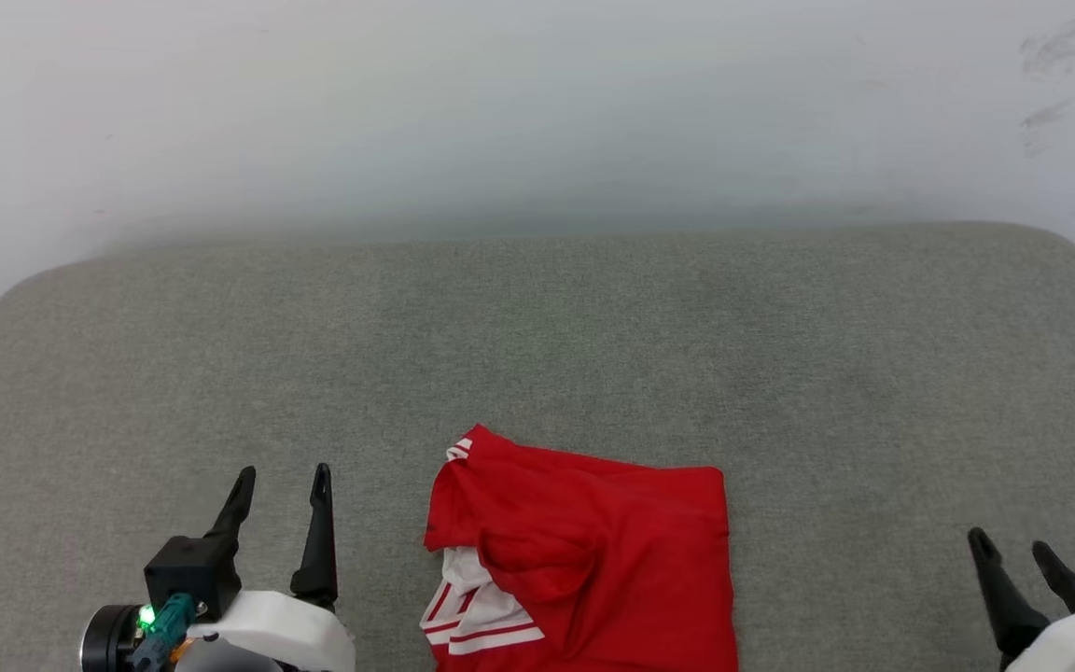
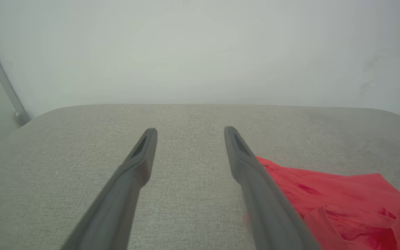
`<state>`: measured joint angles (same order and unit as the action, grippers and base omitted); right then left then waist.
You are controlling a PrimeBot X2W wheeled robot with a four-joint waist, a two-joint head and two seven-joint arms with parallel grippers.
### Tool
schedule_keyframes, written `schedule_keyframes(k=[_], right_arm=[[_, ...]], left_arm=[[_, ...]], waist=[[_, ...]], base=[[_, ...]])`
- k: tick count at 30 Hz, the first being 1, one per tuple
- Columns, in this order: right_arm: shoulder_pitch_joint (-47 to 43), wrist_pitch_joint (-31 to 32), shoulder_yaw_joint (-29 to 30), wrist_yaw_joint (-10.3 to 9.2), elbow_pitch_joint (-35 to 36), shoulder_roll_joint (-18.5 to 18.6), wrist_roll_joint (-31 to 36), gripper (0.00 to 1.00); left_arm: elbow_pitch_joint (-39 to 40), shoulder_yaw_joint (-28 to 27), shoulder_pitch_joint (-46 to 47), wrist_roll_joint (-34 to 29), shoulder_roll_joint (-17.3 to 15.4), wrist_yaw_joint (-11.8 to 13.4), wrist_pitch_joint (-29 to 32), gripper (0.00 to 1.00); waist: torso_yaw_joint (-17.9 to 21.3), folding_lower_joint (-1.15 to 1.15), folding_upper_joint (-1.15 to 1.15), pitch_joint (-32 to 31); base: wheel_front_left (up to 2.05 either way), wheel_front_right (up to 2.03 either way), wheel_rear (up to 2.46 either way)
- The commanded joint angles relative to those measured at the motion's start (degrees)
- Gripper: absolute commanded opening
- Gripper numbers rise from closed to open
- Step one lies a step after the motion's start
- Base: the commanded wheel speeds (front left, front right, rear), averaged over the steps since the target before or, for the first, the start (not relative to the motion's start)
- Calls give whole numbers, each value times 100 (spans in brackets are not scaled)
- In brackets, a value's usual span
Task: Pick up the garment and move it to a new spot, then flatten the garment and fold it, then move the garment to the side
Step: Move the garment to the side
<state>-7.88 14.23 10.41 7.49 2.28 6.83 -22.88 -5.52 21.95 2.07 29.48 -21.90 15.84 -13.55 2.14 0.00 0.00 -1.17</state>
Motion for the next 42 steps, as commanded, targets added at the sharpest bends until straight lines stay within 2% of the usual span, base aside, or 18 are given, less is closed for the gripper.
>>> schedule_keyframes(k=[1, 5, 8, 12, 18, 22, 23, 24, 25, 28, 32, 36, 42], right_arm=[[104, 80, 36, 0, -73, 35, -66, 100], [333, 992, 374, 0, -836, 141, -801, 100], [505, 1818, 508, -1, -1416, 48, -1447, 100], [890, 2551, 605, 0, -2085, -171, -2387, 100], [1514, 2959, 299, 0, -2734, -373, -3492, 100], [1758, 2977, -57, -2, -3031, -390, -3889, 100], [1776, 2987, -154, -2, -3112, -394, -3936, 66], [1790, 2993, -232, -4, -3182, -396, -3971, 27], [1796, 2983, -314, -4, -3233, -397, -3982, 0], [1850, 2868, -512, -3, -3172, -288, -4013, 0], [1974, 2592, -980, 0, -2751, 86, -3656, 0], [2089, 2352, -1698, 0, -2269, 589, -2923, 0], [2388, 2360, -2579, -1, -1704, 1364, -1656, 0]], left_arm=[[28, -11, 76, 0, 6, 18, -26, 100], [42, -55, 163, 8, 68, 4, -76, 100], [66, -70, 199, -5, 120, -16, -97, 100], [71, -60, 301, -59, 163, -68, -129, 100], [11, -33, 525, -104, 229, -191, -136, 100], [-42, -17, 618, -133, 300, -249, -152, 100], [-67, -14, 622, -144, 310, -267, -155, 100], [-100, -15, 622, -148, 308, -273, -157, 100], [-134, -12, 628, -151, 314, -305, -157, 100], [-226, 10, 637, -165, 344, -363, -162, 100], [-268, 16, 570, -193, 338, -373, -167, 100], [-258, -1, 465, -195, 330, -379, -169, 100], [-198, -51, 314, -126, 381, -371, -172, 100]], waist=[[-40, 0, 0, 19], [-217, 0, 0, 61], [-382, 0, 0, 100], [-612, 0, 0, 261], [-971, 0, 0, 617], [-1130, 0, 0, 740], [-1156, 0, 0, 740], [-1176, 0, 0, 738], [-1191, 0, 0, 736], [-1209, 0, 0, 673], [-1089, 0, 0, 526], [-804, 0, 0, 355], [-98, 0, 0, 198]], base=[[0, 0, 0], [0, 0, 0], [0, 0, 0], [0, 0, 0], [0, 0, 0], [0, 0, 0], [0, 0, 0], [0, 0, 0], [0, 0, 0], [0, 0, 0], [0, 0, 0], [0, 0, 0], [0, 0, 0]])
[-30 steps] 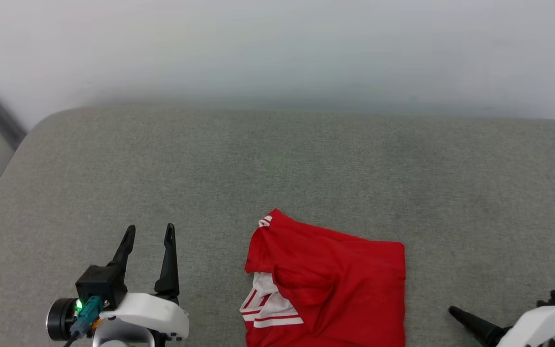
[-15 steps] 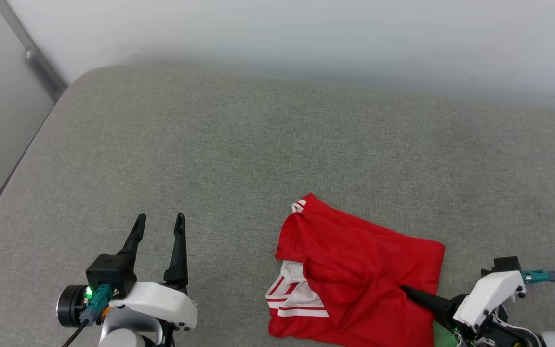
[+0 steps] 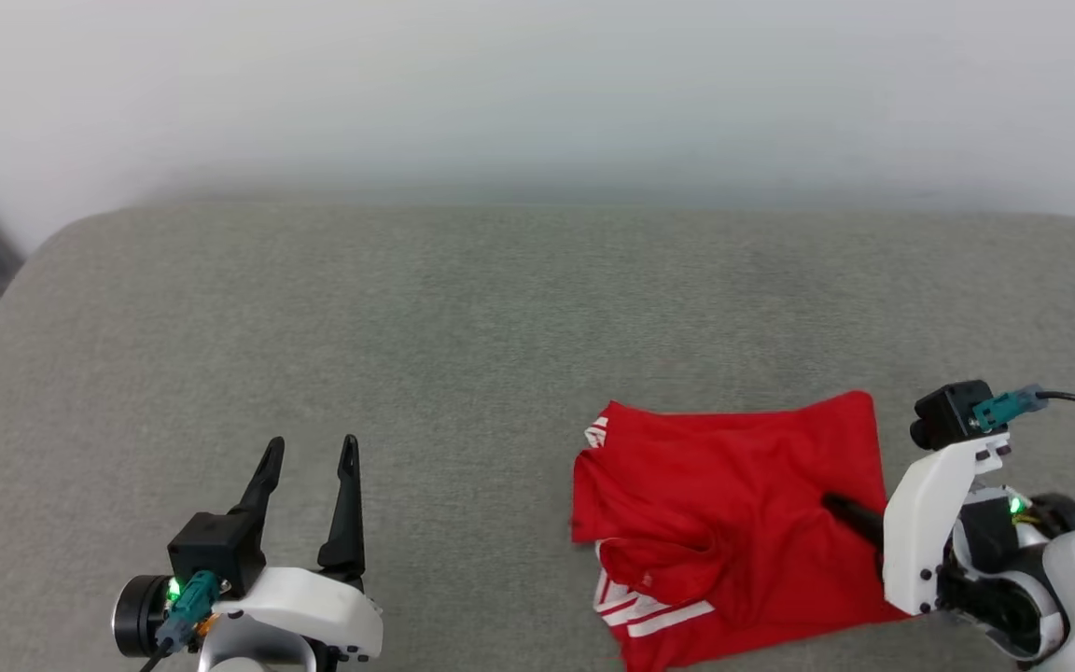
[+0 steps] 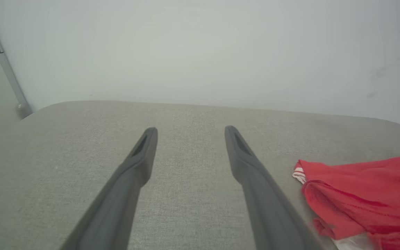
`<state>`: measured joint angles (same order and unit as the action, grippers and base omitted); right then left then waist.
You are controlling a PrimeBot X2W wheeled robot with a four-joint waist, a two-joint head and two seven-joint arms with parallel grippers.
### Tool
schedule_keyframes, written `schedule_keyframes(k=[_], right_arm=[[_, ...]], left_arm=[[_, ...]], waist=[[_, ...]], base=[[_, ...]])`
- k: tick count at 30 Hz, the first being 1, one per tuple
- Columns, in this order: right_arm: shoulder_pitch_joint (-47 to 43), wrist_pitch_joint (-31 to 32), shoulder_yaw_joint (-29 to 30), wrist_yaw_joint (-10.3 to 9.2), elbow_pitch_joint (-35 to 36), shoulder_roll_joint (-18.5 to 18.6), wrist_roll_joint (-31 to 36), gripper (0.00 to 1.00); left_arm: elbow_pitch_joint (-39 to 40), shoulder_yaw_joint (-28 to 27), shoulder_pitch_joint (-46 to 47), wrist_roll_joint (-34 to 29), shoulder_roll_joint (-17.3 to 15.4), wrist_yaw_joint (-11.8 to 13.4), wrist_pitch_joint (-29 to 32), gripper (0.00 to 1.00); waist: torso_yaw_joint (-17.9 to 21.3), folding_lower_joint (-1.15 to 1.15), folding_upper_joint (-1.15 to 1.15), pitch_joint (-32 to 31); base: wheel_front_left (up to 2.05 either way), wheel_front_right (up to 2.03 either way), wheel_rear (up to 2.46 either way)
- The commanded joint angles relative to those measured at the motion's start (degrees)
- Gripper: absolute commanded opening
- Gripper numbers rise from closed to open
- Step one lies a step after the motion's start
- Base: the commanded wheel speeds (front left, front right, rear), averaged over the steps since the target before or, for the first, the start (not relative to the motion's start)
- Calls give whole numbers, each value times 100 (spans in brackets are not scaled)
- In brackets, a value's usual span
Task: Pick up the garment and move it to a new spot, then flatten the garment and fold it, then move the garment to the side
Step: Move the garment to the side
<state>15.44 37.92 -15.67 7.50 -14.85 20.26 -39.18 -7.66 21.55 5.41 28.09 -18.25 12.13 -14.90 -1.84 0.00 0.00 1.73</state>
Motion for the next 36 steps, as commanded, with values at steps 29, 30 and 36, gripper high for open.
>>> schedule_keyframes(k=[29, 30, 36], right_arm=[[2611, -1594, 1998, -4, -1694, 977, 2293, 0], [2650, -1740, 2094, -3, -1775, 928, 2354, 0], [2735, -2339, 2550, -4, -2252, 678, 2735, 100]], left_arm=[[1376, 234, 2101, -938, -465, -345, 602, 100], [1421, 252, 2155, -954, -479, -357, 629, 100], [1588, 302, 2311, -1033, -513, -357, 726, 100]], waist=[[2004, 0, 0, 2997], [1980, 0, 0, 3067], [1920, 0, 0, 3241]], base=[[0, 0, 0], [0, 0, 0], [0, 0, 0]])
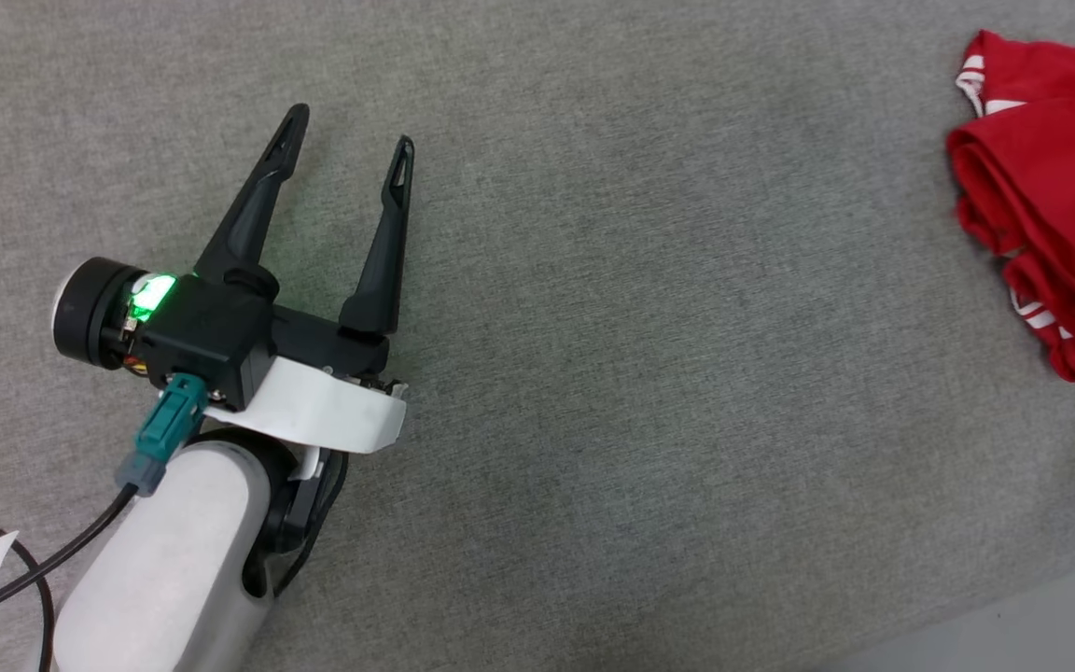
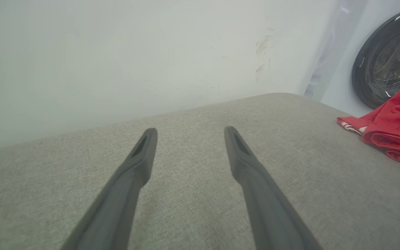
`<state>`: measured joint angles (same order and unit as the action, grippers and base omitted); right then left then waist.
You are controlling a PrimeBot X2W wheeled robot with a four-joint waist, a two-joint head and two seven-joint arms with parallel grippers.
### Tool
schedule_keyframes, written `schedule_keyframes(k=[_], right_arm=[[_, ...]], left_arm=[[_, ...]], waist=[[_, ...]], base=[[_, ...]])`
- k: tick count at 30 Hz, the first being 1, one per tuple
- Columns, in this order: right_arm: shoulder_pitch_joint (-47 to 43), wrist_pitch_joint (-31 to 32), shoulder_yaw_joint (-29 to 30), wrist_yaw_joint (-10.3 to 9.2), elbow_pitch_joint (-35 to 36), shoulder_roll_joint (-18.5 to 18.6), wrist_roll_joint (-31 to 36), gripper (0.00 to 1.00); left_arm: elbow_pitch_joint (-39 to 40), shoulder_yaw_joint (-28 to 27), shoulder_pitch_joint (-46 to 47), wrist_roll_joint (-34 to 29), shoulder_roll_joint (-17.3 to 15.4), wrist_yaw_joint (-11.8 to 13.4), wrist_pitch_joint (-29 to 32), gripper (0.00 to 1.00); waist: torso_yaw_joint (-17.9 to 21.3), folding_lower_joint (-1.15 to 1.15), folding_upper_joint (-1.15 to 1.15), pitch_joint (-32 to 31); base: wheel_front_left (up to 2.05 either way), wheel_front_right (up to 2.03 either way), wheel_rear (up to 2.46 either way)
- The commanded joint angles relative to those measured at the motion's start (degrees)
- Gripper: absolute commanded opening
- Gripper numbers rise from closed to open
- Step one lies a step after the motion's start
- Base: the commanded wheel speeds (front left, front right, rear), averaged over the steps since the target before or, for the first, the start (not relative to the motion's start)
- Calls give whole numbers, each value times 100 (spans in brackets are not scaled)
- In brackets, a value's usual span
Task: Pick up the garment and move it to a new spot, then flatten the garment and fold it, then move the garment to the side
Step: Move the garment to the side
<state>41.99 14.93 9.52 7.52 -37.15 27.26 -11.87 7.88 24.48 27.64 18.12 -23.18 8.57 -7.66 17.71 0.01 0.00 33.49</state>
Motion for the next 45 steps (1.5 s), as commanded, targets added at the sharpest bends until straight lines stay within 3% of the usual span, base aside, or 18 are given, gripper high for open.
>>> schedule_keyframes(k=[1, 7, 11, 20, 31, 39, 45], right_arm=[[93, -183, 101, -6, -110, -58, 111, 100], [102, -1000, 533, -5, -435, -271, 581, 100], [-106, -1342, 627, -6, -369, -416, 559, 100], [-1279, -1570, 250, -5, 809, -910, 415, 100], [-3459, -1240, -107, -4, 2913, -1723, -46, 100], [-4059, -1424, -515, -5, 3564, -1985, -154, 100], [-4470, -1515, -649, -4, 4037, -2063, 25, 100]], left_arm=[[55, 13, 102, -36, -24, 4, 15, 100], [-20, -1, -26, 20, -44, 40, -8, 100], [-151, -13, -231, 125, 28, 115, -94, 100], [-591, -143, -1132, 558, 312, 379, -391, 100], [-852, -120, -1980, 879, 562, 568, -526, 100], [-991, -168, -2268, 971, 484, 634, -517, 100], [-1094, -280, -2454, 980, 308, 703, -523, 100]], waist=[[-38, -1, 0, 73], [9, -1, 0, -127], [58, -1, 0, -522], [-40, -1, 0, -1821], [-910, -1, 0, -2894], [-1550, -1, 0, -3243], [-1734, -1, 0, -3434]], base=[[0, 0, 0], [0, 0, 0], [0, 0, 0], [0, 0, 0], [0, 0, 0], [0, 0, 0], [0, 0, 0]])
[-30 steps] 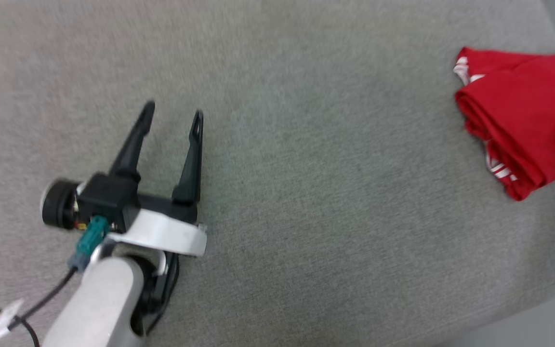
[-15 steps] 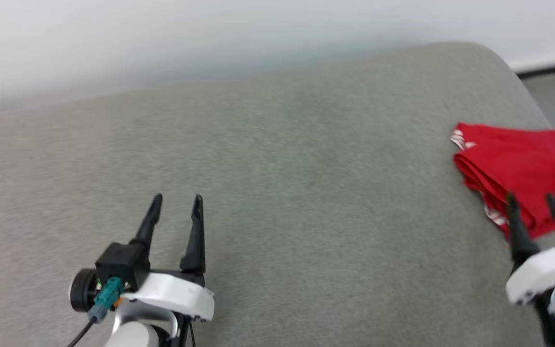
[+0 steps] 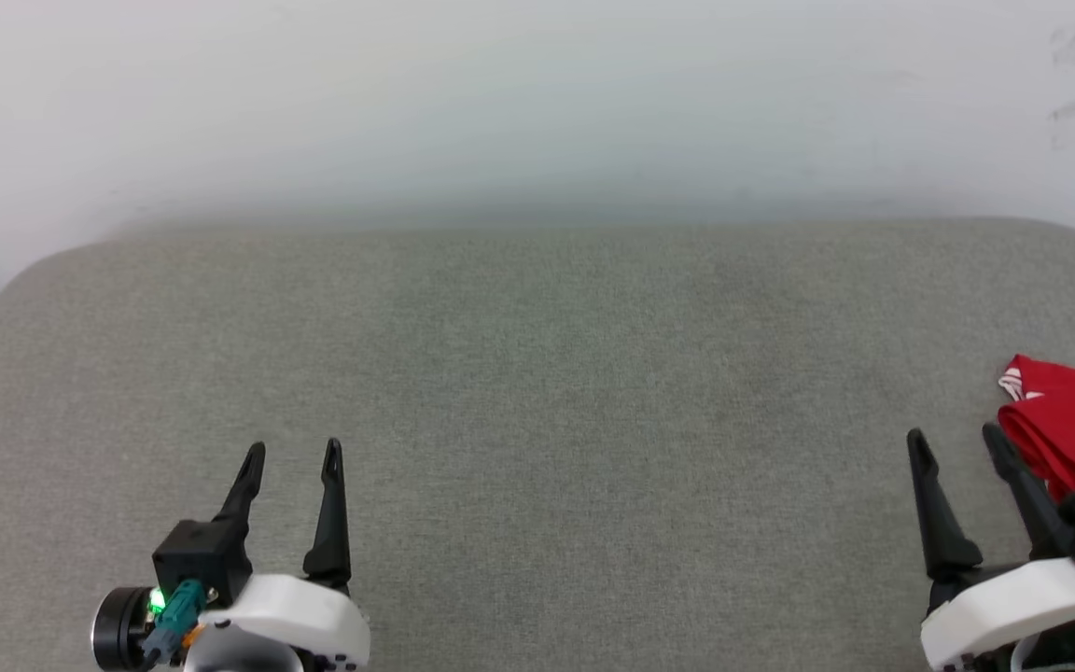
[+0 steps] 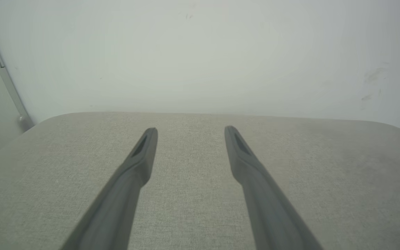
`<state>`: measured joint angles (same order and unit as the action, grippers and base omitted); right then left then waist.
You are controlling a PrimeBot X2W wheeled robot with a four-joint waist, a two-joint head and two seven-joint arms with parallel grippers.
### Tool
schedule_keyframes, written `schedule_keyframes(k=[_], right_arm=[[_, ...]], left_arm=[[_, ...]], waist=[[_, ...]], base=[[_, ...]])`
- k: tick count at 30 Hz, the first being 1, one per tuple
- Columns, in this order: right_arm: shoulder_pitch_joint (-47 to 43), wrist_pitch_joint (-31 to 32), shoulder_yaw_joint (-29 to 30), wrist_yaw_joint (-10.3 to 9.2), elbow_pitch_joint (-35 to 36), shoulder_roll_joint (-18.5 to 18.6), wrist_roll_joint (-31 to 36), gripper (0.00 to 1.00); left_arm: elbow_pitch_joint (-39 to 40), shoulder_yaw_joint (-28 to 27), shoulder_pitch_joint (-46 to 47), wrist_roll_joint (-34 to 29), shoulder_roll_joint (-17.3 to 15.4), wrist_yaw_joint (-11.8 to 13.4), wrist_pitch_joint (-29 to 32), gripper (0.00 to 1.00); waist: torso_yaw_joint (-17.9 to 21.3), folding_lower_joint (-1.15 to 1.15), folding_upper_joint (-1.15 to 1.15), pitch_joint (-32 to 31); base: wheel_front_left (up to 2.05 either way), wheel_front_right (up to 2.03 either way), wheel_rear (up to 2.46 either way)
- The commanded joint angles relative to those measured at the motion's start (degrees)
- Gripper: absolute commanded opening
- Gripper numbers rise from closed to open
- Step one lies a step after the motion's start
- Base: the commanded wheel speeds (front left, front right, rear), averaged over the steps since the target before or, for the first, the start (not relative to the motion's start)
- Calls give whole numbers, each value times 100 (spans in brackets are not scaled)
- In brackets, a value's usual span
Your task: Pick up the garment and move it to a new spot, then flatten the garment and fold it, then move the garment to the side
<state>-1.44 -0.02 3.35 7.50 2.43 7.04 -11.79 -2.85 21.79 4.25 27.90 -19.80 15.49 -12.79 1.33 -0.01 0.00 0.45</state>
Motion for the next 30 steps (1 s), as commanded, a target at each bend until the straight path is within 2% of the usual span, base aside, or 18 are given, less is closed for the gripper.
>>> schedule_keyframes(k=[1, 12, 30], right_arm=[[-195, 1, -61, -3, 126, -58, 38, 100], [-844, 186, -47, -2, 461, -132, 147, 100], [-784, 161, -111, -2, 471, -151, 211, 100]], left_arm=[[-18, -23, -161, 14, -47, 28, -11, 100], [-185, -104, -654, 154, -126, 85, -68, 100], [-344, -141, -663, 252, -117, 32, -124, 100]], waist=[[-95, 1, 0, -168], [49, 1, 0, -477], [95, 1, 0, -465]], base=[[0, 0, 0], [0, 0, 0], [0, 0, 0]])
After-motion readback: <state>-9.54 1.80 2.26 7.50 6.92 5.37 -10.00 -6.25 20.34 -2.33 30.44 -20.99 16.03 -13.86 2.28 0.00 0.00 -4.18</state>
